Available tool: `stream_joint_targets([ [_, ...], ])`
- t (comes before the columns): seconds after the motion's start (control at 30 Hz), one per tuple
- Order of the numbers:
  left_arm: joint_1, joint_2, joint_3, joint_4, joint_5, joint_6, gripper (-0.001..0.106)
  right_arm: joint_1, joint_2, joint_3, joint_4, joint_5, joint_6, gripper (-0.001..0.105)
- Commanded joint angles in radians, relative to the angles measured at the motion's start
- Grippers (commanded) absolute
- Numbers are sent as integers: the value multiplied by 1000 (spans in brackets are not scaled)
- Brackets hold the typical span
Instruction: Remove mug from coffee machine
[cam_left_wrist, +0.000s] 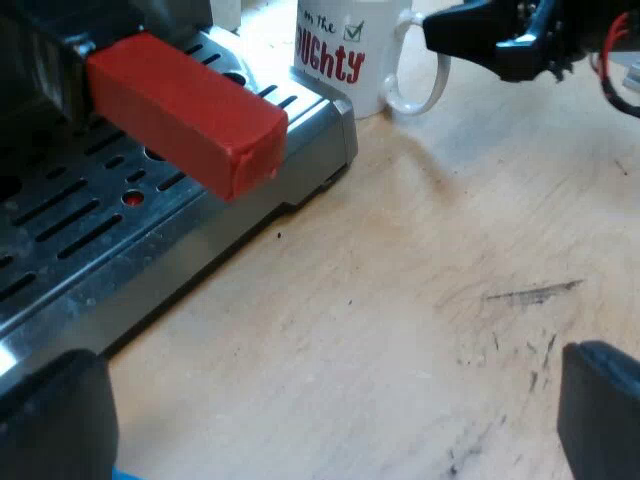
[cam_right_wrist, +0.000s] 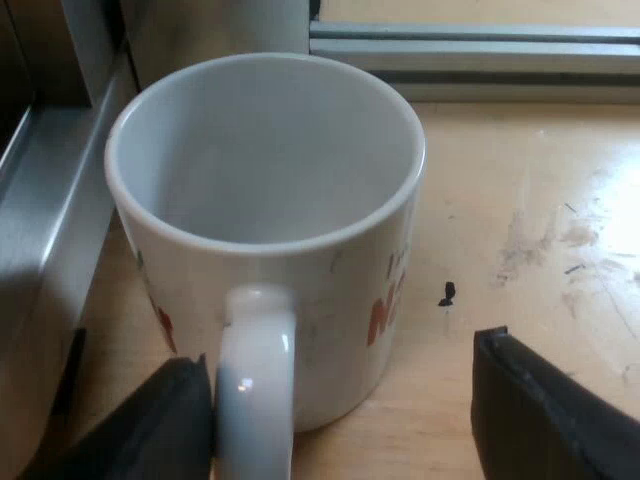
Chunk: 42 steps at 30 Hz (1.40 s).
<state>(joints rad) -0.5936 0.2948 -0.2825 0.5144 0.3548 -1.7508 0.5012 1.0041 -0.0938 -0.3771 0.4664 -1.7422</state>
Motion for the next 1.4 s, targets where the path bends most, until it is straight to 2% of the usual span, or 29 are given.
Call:
stream_joint_targets([
  [0.03,-6,-2,-2,-21,-7,6,90,2,-90,-30,157,1,-4,58],
  [0.27,-6,-2,-2,-21,-7,6,90,2,-207,-106,377,-1,40,58],
  [0.47,-6,-2,-5,-21,-7,6,90,2,-273,-207,610,-54,42,58],
  [0.53,-6,-2,-15,-19,-7,6,90,2,-277,-218,626,-57,42,58],
  [0.6,-6,-2,-19,-19,-7,6,90,2,-298,-294,778,-72,42,58],
  [0.77,-6,-2,-32,-19,-7,6,90,2,-301,-383,938,-114,44,58],
  [0.8,-6,-2,-79,-19,-49,6,90,2,-301,-426,1008,-136,50,58],
  [0.97,-6,-2,-126,-19,-47,4,90,2,-301,-473,1091,-136,84,58],
  [1.0,-6,-2,-136,-19,-46,4,90,2,-301,-531,1216,-136,88,58],
  [1.27,-6,-2,-194,-1,-46,4,90,2,-301,-636,1437,-145,88,58],
  [1.3,-6,-2,-224,5,-50,-37,90,2,-301,-659,1472,-156,84,58],
  [1.4,-6,-2,-246,8,-100,-90,90,2,-301,-699,1497,-204,81,58],
])
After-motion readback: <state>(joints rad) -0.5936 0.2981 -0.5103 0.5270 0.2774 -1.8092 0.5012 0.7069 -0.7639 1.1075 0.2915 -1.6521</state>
